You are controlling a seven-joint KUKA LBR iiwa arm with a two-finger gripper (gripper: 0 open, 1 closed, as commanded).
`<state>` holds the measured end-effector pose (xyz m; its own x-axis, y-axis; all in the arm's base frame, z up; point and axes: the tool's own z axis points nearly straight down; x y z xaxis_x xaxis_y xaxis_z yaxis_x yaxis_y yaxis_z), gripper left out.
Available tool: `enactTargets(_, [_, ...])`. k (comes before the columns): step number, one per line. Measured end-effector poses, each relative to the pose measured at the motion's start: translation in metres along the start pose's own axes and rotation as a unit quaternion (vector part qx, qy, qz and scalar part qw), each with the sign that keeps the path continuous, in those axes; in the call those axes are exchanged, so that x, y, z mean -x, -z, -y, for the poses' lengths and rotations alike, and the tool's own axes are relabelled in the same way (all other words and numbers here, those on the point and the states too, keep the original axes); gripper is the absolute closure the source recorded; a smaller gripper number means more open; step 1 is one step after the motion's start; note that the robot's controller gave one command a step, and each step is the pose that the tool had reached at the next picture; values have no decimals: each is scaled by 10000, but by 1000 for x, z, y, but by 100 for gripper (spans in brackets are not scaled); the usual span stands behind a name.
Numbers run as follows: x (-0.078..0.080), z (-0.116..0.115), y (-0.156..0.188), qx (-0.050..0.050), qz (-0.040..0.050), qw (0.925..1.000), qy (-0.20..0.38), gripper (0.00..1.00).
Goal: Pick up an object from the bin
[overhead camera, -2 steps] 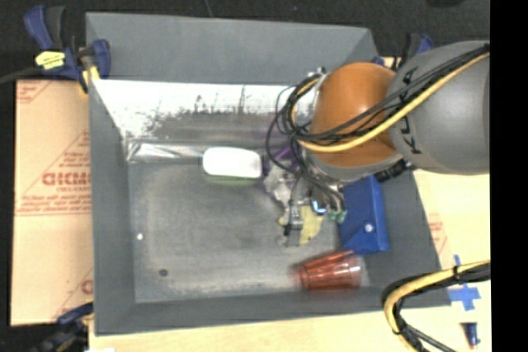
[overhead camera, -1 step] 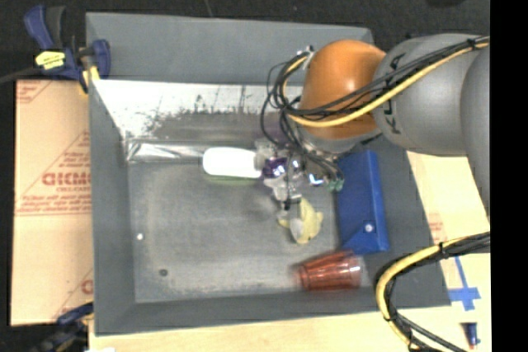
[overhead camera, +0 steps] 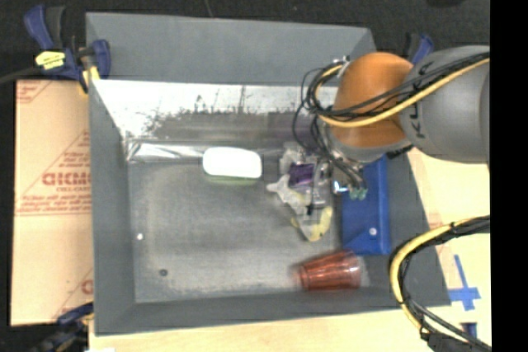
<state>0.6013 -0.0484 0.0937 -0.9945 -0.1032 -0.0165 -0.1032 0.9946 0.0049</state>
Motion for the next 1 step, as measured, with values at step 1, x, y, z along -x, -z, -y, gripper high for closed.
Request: enactTargets(1, [20, -19, 71, -16, -22, 9998, 171, 0])
